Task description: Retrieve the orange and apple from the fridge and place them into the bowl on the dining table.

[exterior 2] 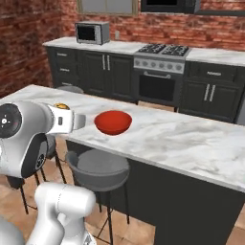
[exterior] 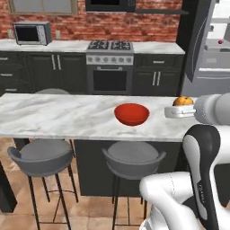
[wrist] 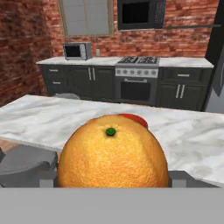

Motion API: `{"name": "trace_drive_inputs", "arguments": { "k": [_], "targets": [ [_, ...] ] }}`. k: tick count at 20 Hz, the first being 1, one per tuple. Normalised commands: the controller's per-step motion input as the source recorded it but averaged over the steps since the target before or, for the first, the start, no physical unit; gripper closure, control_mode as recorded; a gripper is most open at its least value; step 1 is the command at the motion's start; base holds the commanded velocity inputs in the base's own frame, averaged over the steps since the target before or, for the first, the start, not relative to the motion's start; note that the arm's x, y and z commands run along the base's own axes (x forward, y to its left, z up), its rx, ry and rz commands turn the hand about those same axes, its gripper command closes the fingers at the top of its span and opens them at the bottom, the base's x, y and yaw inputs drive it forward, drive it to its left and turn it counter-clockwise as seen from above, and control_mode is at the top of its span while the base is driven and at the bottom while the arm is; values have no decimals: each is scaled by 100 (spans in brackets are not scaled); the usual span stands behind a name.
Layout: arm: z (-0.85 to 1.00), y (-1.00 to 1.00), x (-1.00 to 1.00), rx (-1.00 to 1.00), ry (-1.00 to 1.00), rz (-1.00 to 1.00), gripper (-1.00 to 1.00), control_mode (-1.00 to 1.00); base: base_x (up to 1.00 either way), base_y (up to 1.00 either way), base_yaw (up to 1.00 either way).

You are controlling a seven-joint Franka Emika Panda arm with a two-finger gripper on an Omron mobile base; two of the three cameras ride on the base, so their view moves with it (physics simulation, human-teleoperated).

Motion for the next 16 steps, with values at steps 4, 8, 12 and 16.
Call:
{"name": "trace_drive_inputs", "arguments": {
  "k": [4,8,12,16],
  "targets": [
    [0,0,0,0,0,0,100,100,72,61,-45],
    [0,0,0,0,0,0,100,100,69,17,-39],
    [0,0,0,0,0,0,100,100,73,0,-27],
    [0,0,0,0,0,0,100,100,60,0,-10]
  ]
}}
